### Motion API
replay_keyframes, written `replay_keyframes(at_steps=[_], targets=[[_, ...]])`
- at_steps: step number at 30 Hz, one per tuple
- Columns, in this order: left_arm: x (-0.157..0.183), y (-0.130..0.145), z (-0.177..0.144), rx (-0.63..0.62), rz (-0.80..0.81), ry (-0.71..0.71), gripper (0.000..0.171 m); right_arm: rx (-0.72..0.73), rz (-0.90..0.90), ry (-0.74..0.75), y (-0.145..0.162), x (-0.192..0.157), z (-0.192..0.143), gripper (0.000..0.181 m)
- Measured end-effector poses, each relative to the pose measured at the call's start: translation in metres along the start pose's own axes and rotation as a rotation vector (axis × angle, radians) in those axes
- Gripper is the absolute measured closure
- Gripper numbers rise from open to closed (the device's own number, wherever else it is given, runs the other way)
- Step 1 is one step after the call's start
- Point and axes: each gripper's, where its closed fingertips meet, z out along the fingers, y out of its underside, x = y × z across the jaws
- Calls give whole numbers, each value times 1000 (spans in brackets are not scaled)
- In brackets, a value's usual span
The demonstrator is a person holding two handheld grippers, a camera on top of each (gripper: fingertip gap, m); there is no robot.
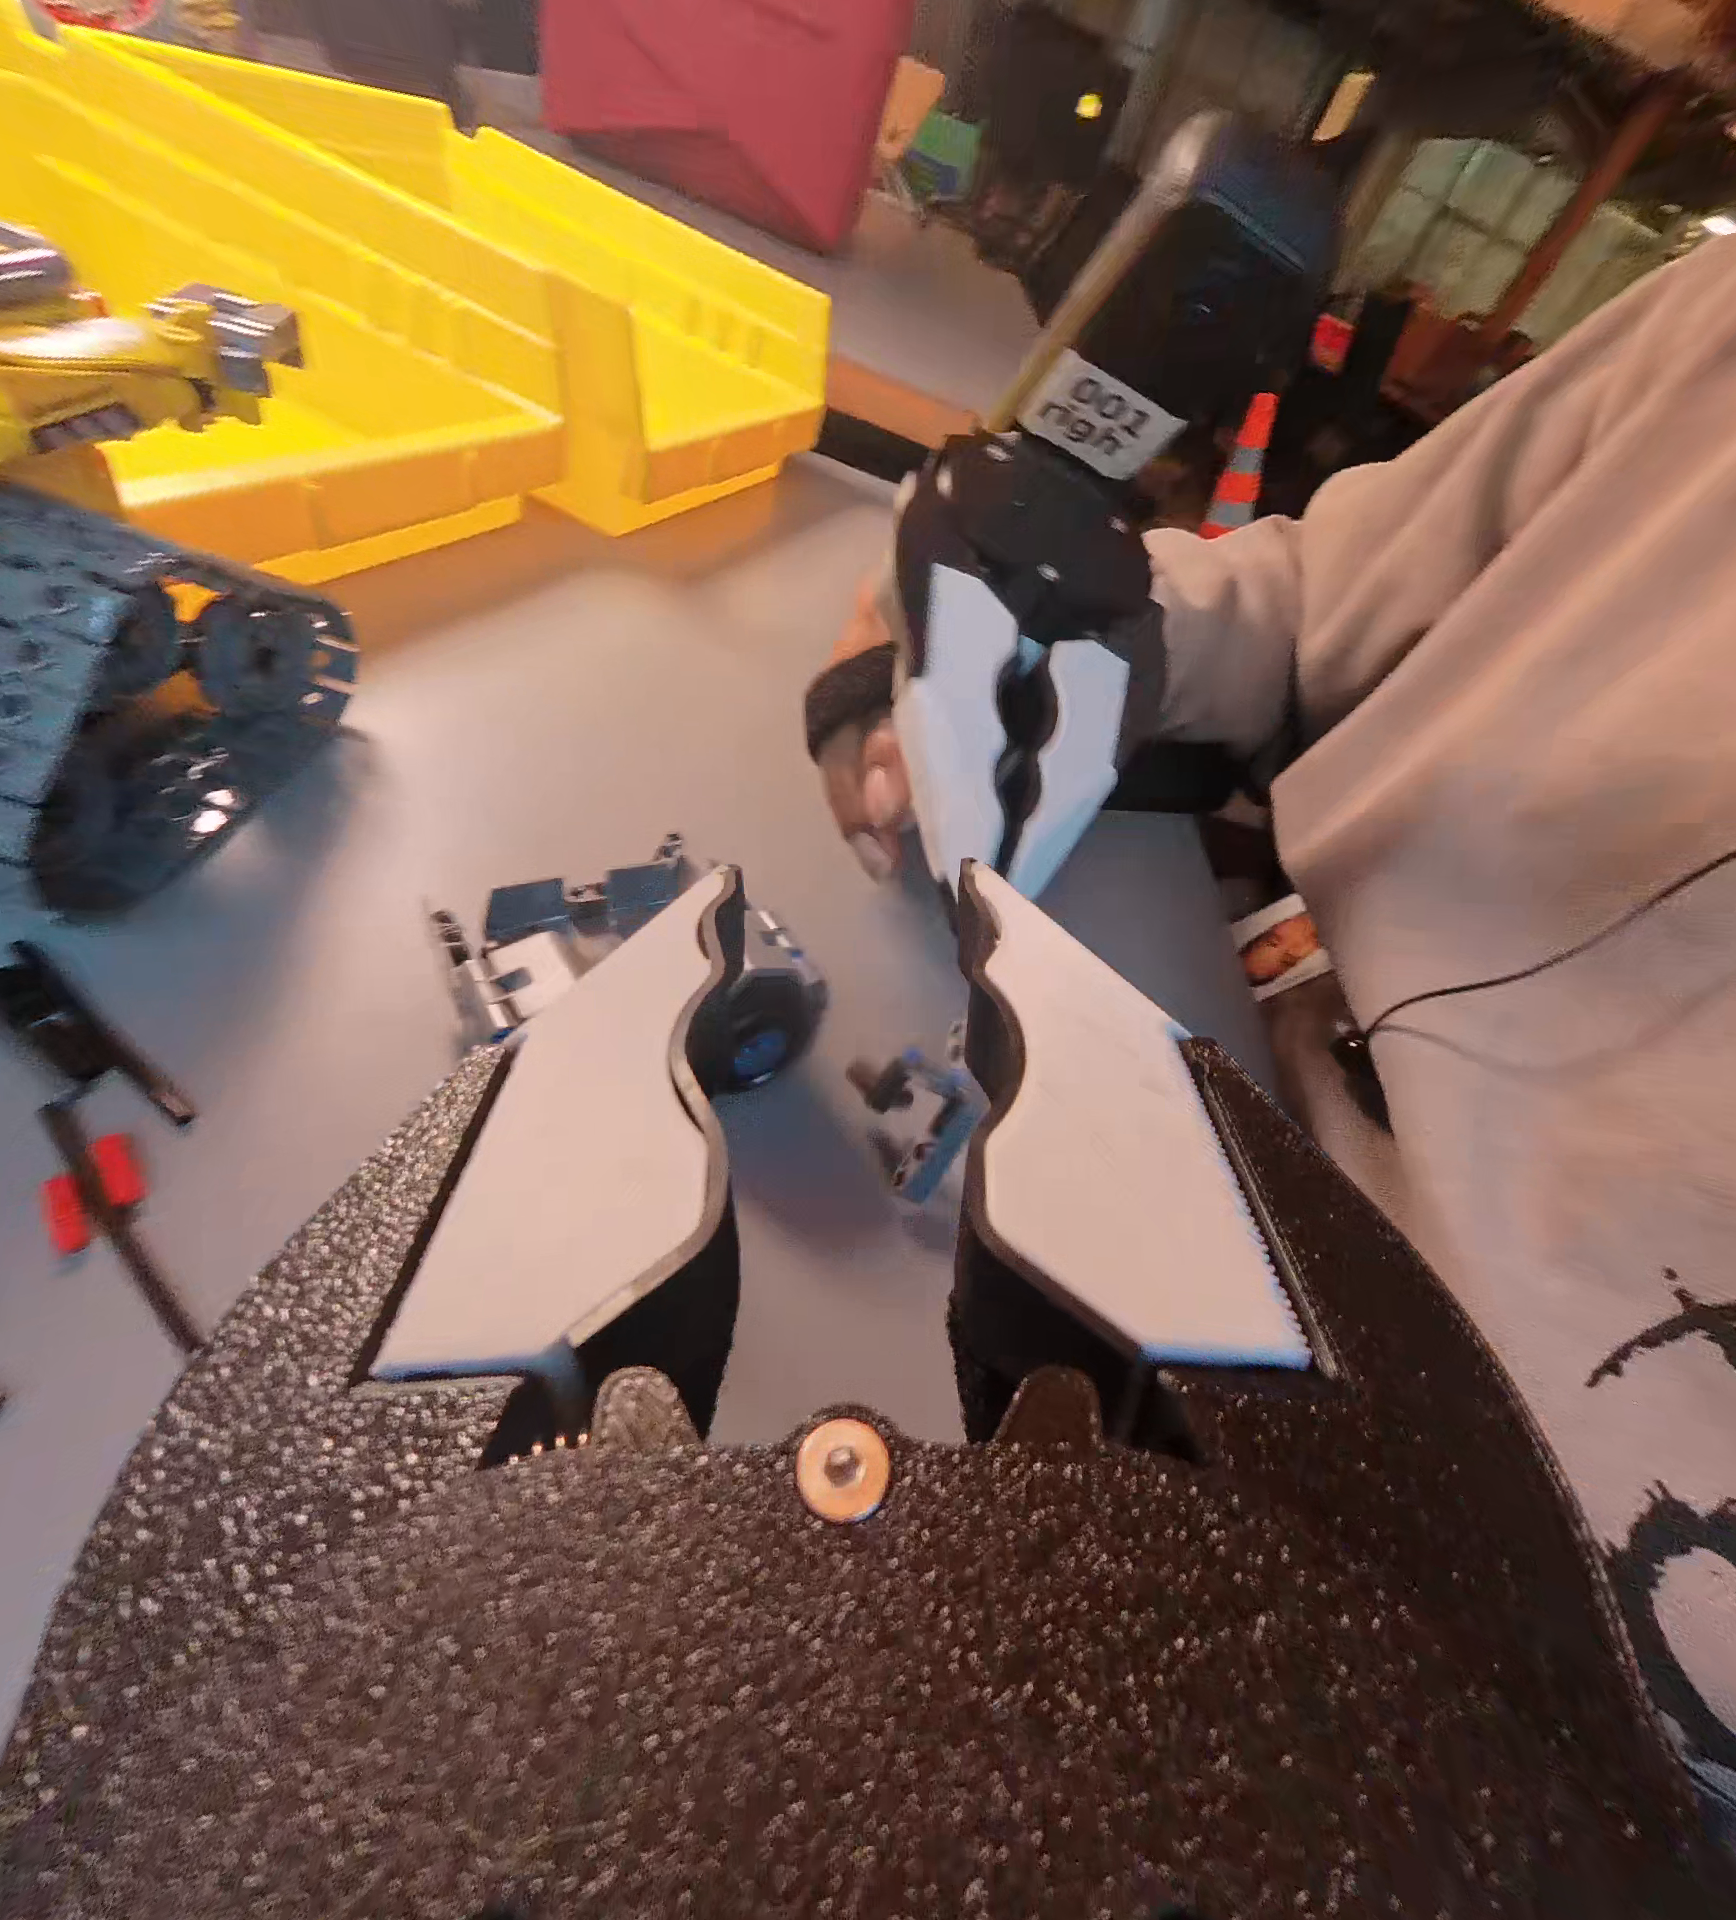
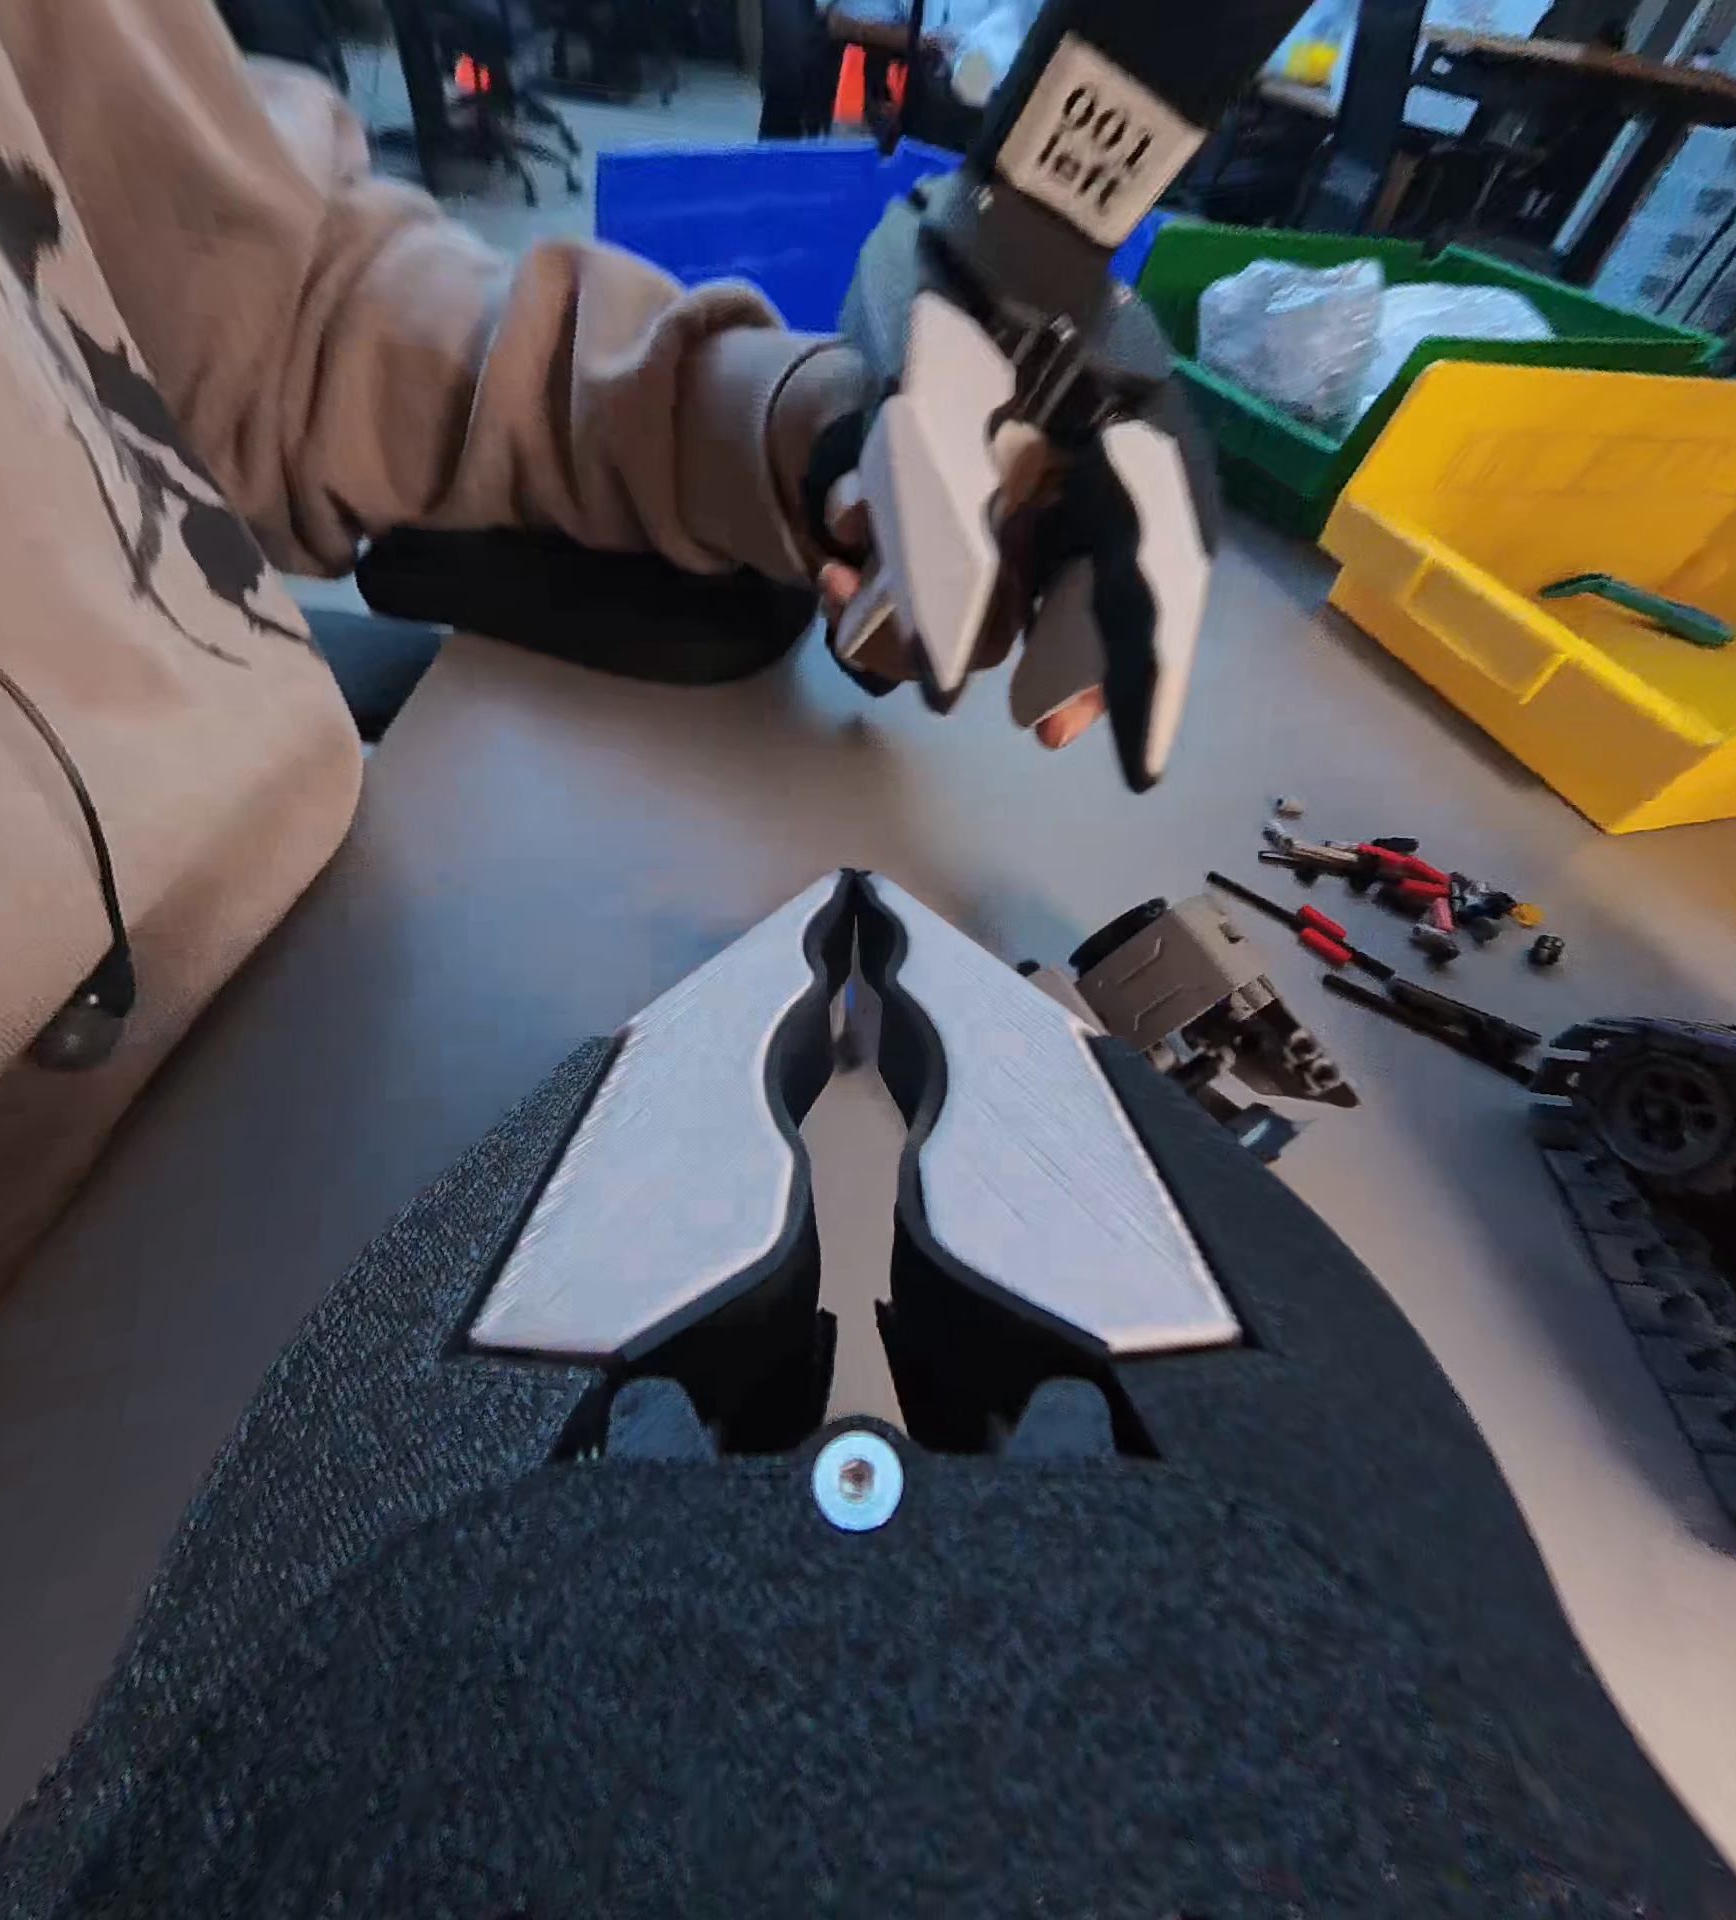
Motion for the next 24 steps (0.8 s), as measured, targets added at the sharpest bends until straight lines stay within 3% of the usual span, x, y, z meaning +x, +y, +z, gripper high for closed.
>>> replay_keyframes(at_steps=[3, 7, 12, 15, 18, 24], targets=[[19, 13, 10, -75, 46, 81, 132, 67, 68, 7, -11, 7, -9, 181], [24, 43, 17, -243, 128, 80, 134, -89, 30, 24, 17, 7, -8, 181], [19, 75, 22, -421, 229, 24, 139, -257, -14, 8, 46, 3, -4, 165], [17, 90, 29, -494, 306, -5, 157, -271, -15, -2, 50, 2, -3, 165], [21, 89, 32, -481, 321, 19, 164, -260, -7, -12, 49, 0, -4, 163], [55, 53, 23, -258, 283, 207, 164, -35, 79, -111, 9, -14, -12, 158]])
